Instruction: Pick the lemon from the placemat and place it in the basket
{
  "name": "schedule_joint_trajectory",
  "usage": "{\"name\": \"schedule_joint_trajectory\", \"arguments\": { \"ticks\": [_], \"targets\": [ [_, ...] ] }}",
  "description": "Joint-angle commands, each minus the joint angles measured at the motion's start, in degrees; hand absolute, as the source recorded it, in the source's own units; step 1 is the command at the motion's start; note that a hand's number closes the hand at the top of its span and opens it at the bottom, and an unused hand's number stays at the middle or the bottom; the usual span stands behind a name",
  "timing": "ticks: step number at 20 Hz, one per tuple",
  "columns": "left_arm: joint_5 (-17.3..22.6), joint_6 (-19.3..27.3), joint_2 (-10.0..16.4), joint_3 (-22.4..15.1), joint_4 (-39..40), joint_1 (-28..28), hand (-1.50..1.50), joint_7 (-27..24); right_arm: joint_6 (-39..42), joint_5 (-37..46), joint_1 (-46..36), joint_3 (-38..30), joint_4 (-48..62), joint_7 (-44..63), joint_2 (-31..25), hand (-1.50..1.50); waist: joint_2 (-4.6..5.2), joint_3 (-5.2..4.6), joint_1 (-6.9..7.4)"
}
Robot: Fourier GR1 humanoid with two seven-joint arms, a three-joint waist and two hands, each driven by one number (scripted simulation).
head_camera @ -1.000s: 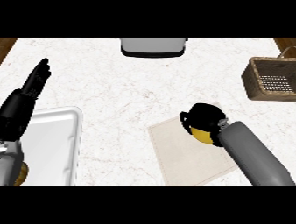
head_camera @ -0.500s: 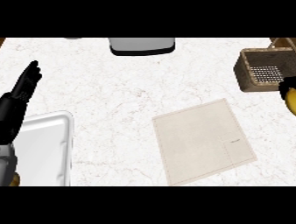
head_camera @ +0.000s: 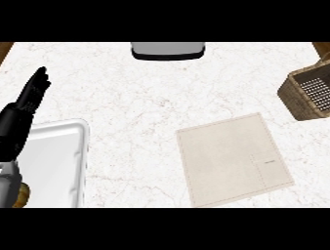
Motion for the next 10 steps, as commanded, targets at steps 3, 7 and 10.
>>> {"name": "schedule_joint_trajectory", "arguments": {
  "ticks": [3,7,10],
  "targets": [
    [0.4,-0.9,-0.1,-0.7,-0.3,-1.5,0.0,1.2,12.2,-10.8,-5.1,-10.5,8.9,-7.9,-8.3,1.5,-0.05,-0.14,1.59],
    [-0.3,-0.8,-0.8,-1.8,0.4,-1.5,0.0,-0.2,19.6,-12.7,-11.6,-10.6,10.1,-6.6,-14.1,1.5,-0.03,-0.46,3.35],
    [-1.1,-0.1,-1.6,-2.5,2.2,-4.0,0.0,0.4,23.0,-13.2,-15.2,-9.0,10.8,-5.0,-14.4,1.5,0.38,-0.52,3.69]
  ]
}}
